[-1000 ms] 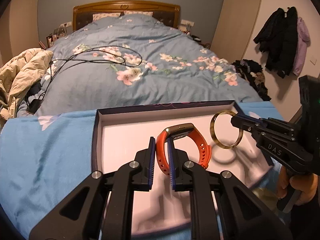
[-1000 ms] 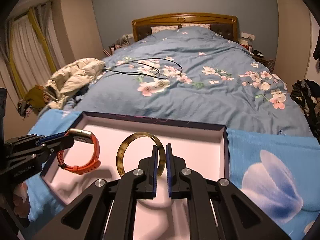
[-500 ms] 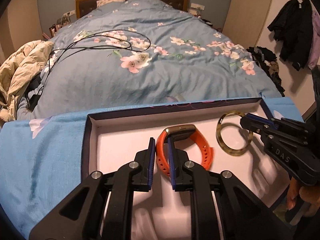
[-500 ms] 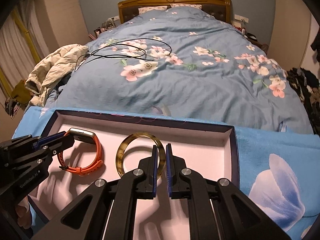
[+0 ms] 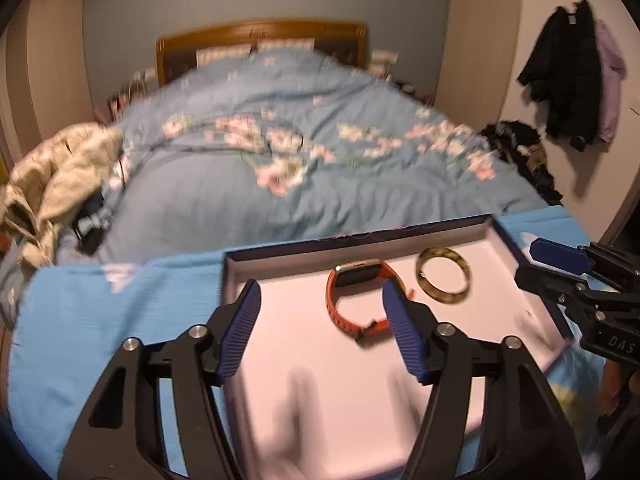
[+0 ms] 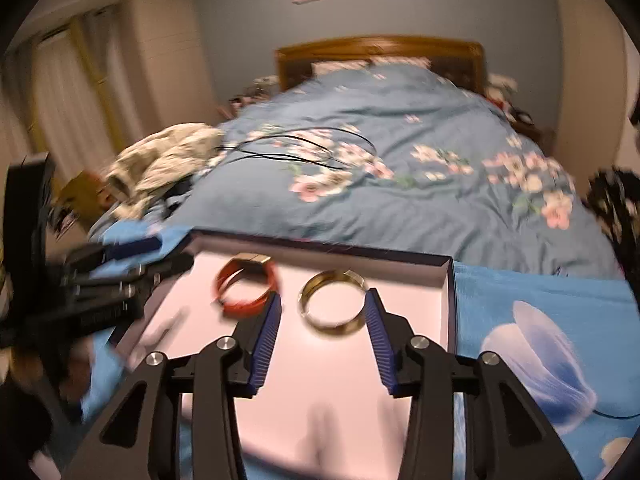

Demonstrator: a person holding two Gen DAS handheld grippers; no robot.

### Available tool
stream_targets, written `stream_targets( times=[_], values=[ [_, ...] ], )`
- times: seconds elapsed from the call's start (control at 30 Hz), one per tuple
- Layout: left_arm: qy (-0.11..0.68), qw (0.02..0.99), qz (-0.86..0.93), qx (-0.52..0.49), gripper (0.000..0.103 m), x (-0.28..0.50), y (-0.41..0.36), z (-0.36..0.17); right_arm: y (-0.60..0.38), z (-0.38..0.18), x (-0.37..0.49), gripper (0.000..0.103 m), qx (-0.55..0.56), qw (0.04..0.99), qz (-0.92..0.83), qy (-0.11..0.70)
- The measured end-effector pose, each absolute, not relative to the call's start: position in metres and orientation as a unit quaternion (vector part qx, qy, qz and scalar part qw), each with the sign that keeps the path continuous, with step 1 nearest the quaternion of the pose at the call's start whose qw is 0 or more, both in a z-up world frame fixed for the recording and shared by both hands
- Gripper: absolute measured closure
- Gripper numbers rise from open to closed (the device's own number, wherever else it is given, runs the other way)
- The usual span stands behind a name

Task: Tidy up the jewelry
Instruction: 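Carry the orange band and gold bangle into the box and release both, then grasp the pink keychain charm with the left tool while the right tool grasps the crystal bracelet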

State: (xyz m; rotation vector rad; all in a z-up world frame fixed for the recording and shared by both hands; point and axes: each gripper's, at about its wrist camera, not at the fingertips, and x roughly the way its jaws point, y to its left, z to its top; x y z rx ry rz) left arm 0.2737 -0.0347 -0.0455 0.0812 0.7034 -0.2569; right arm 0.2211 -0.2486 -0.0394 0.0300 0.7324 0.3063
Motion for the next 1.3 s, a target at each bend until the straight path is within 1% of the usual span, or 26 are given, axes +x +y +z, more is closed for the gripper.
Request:
stream_targets(
  times=[0.03,0.23,0.33,0.47,0.6,0.77,0.93,1.0,1.13,1.17,1.2,1.23,1.3],
  values=[
    [0.33,0.934,-0.13,0.044,0.03,0.258,-0.031,-0.04,-0.248,-0.037,0.21,0.061,0.006,0.924,0.154,0.351],
    [0.295,0.938,-0.171,0.066,0.03,0.175,-0.017,-0.032,-0.249,-0.043,0.138,0.06,-0.023,0.916,0.202,0.346],
    [0.307,0.929,-0.201,0.057,0.03,0.14,-0.012,-0.04,-0.25,-0.053,0.115,0.06,-0.038,0.916,0.197,0.348],
    [0.321,0.919,-0.224,0.055,0.03,0.102,-0.011,-0.055,-0.256,-0.072,0.088,0.06,-0.023,0.906,0.203,0.37],
    [0.326,0.912,-0.242,0.059,0.03,0.08,-0.016,-0.066,-0.255,-0.083,0.073,0.06,-0.033,0.897,0.209,0.387],
    [0.328,0.905,-0.261,0.075,0.03,0.065,-0.029,-0.075,-0.242,-0.093,0.066,0.06,-0.064,0.89,0.219,0.395],
    [0.328,0.903,-0.264,0.088,0.031,0.069,-0.041,-0.078,-0.241,-0.105,0.068,0.062,-0.063,0.884,0.219,0.408],
    [0.329,0.901,-0.265,0.094,0.034,0.075,-0.046,-0.079,-0.243,-0.106,0.069,0.067,-0.057,0.883,0.22,0.412],
    [0.334,0.897,-0.269,0.103,0.034,0.091,-0.057,-0.08,-0.246,-0.107,0.068,0.073,-0.054,0.881,0.22,0.416],
    [0.336,0.897,-0.269,0.103,0.038,0.093,-0.06,-0.081,-0.246,-0.108,0.068,0.077,-0.056,0.881,0.218,0.416],
    [0.339,0.894,-0.273,0.101,0.038,0.098,-0.063,-0.082,-0.245,-0.108,0.068,0.082,-0.06,0.881,0.216,0.416],
    [0.343,0.892,-0.277,0.101,0.038,0.101,-0.065,-0.083,-0.245,-0.108,0.068,0.082,-0.062,0.882,0.216,0.415],
    [0.354,0.888,-0.274,0.103,0.043,0.107,-0.069,-0.088,-0.245,-0.108,0.068,0.082,-0.063,0.882,0.214,0.414]
  ],
)
